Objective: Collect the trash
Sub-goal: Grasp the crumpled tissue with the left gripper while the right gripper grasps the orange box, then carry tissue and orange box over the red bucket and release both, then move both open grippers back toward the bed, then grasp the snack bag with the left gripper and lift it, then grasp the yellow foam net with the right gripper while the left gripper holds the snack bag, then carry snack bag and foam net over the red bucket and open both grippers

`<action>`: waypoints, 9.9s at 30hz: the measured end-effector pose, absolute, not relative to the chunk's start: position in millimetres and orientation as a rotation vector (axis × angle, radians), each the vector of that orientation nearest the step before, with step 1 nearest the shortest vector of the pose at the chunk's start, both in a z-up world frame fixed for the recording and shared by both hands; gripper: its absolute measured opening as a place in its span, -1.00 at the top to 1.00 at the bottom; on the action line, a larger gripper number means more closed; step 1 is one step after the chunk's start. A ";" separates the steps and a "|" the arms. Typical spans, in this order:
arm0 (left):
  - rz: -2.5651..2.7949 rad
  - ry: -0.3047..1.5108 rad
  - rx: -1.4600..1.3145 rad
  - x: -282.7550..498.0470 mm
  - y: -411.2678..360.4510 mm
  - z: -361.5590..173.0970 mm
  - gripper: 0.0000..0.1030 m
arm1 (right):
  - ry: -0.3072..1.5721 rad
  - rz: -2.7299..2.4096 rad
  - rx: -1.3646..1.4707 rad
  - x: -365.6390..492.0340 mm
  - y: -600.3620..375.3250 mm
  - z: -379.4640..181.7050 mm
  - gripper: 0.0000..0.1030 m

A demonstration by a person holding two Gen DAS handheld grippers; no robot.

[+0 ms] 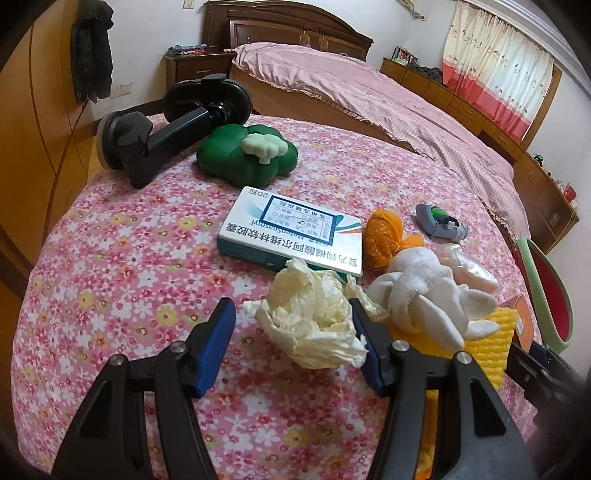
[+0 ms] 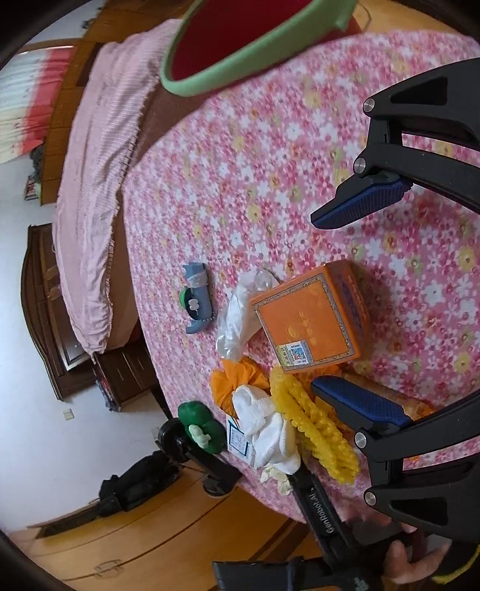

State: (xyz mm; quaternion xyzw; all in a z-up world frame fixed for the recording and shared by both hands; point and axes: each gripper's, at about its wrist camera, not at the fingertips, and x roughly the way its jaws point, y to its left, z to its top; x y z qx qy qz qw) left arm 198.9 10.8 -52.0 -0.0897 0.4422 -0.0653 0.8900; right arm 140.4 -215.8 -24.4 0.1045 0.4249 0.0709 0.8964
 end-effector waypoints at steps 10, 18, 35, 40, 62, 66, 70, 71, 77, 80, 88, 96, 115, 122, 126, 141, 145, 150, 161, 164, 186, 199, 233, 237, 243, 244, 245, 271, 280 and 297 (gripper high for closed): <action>-0.115 0.913 -0.173 197.9 5.0 -54.9 -0.19 | 0.899 0.139 0.274 143.0 -221.5 -34.8 -0.23; -0.160 0.905 -0.211 186.5 6.9 -52.4 0.32 | 0.888 0.137 0.264 142.5 -222.0 -35.7 -0.23; -0.196 0.810 -0.213 151.3 8.1 -10.2 0.42 | 0.859 0.123 0.265 111.2 -225.6 -29.5 -0.06; -0.237 0.757 -0.187 137.9 -4.5 11.5 0.42 | 0.827 0.104 0.283 94.4 -234.1 -19.9 -0.06; -0.539 0.746 -0.029 123.1 -144.2 46.1 0.42 | 0.702 -0.087 0.388 40.4 -327.1 21.2 -0.06; -0.581 0.757 -0.004 128.8 -178.6 43.9 0.42 | 0.691 -0.131 0.392 37.8 -350.7 25.4 -0.06; -0.609 0.767 0.026 136.0 -208.0 40.4 0.42 | 0.687 -0.166 0.380 39.4 -372.8 27.2 -0.06; -0.615 0.769 0.032 138.4 -214.4 39.0 0.42 | 0.686 -0.176 0.375 40.7 -378.9 27.5 -0.06; -0.648 0.790 0.055 154.8 -253.9 30.3 0.42 | 0.692 -0.220 0.362 53.2 -411.6 25.0 -0.06; -0.663 0.801 0.056 164.8 -271.6 25.1 0.42 | 0.696 -0.236 0.355 60.5 -425.9 23.7 -0.06; -0.685 0.814 0.066 182.4 -306.1 17.0 0.42 | 0.699 -0.281 0.346 80.1 -458.9 19.1 -0.08; -0.683 0.821 0.075 191.9 -326.8 11.8 0.42 | 0.717 -0.311 0.344 91.9 -479.6 15.3 -0.16; -0.695 0.799 0.149 189.9 -349.0 6.1 -0.12 | 0.681 -0.346 0.482 66.2 -494.6 15.6 -0.17; -0.677 0.796 0.104 181.0 -329.3 16.1 -0.12 | 0.684 -0.344 0.497 57.2 -490.1 15.5 -0.18; -0.672 0.798 0.084 172.9 -315.5 22.7 -0.12 | 0.687 -0.335 0.500 52.0 -482.1 17.0 -0.19; -0.554 0.798 0.047 143.8 -231.9 38.9 -0.12 | 0.704 -0.275 0.483 30.3 -439.1 20.1 -0.21; -0.520 0.801 0.036 137.0 -208.3 40.8 -0.12 | 0.714 -0.251 0.477 25.9 -424.4 19.9 -0.21; -0.476 0.808 0.027 123.5 -176.8 39.1 -0.12 | 0.725 -0.222 0.466 21.2 -406.7 19.8 -0.21; -0.344 0.865 -0.039 100.2 -104.2 19.5 -0.12 | 0.732 -0.157 0.424 4.9 -358.3 21.9 -0.21; -0.320 0.878 -0.047 95.6 -90.1 12.4 -0.12 | 0.734 -0.156 0.426 0.6 -351.3 21.1 -0.21; -0.237 0.970 -0.060 130.3 -81.2 -53.3 -0.12 | 0.821 -0.145 0.417 -0.9 -328.6 -1.2 -0.22; -0.339 0.947 -0.097 107.8 -52.3 -41.4 0.20 | 0.808 -0.159 0.446 2.0 -315.9 -1.2 -0.22; -0.158 0.778 -0.212 111.5 59.7 -18.5 0.20 | 0.894 0.128 0.249 68.2 -177.6 -4.6 -0.21; -0.168 0.771 -0.215 119.6 61.6 -21.0 0.20 | 0.940 0.160 0.246 85.4 -162.6 -16.6 -0.21; -0.226 0.775 -0.234 133.5 56.4 -22.9 0.20 | 0.985 0.173 0.274 106.5 -149.7 -33.0 -0.03; -0.243 0.778 -0.239 135.3 54.7 -23.5 0.20 | 0.986 0.164 0.276 108.3 -149.6 -35.8 0.00; -0.262 0.777 -0.240 136.7 52.0 -23.9 0.20 | 0.983 0.155 0.280 108.6 -150.2 -37.9 0.06; -0.285 0.766 -0.232 124.3 42.8 -5.9 0.20 | 0.847 0.204 0.155 61.1 -145.1 -2.4 0.77; -0.319 0.746 -0.229 114.9 21.8 14.9 0.20 | 0.738 0.148 0.197 43.8 -182.7 24.6 0.77; -0.477 0.793 -0.110 129.9 -95.4 33.4 0.20 | 0.610 -0.029 0.349 29.5 -300.8 41.5 0.77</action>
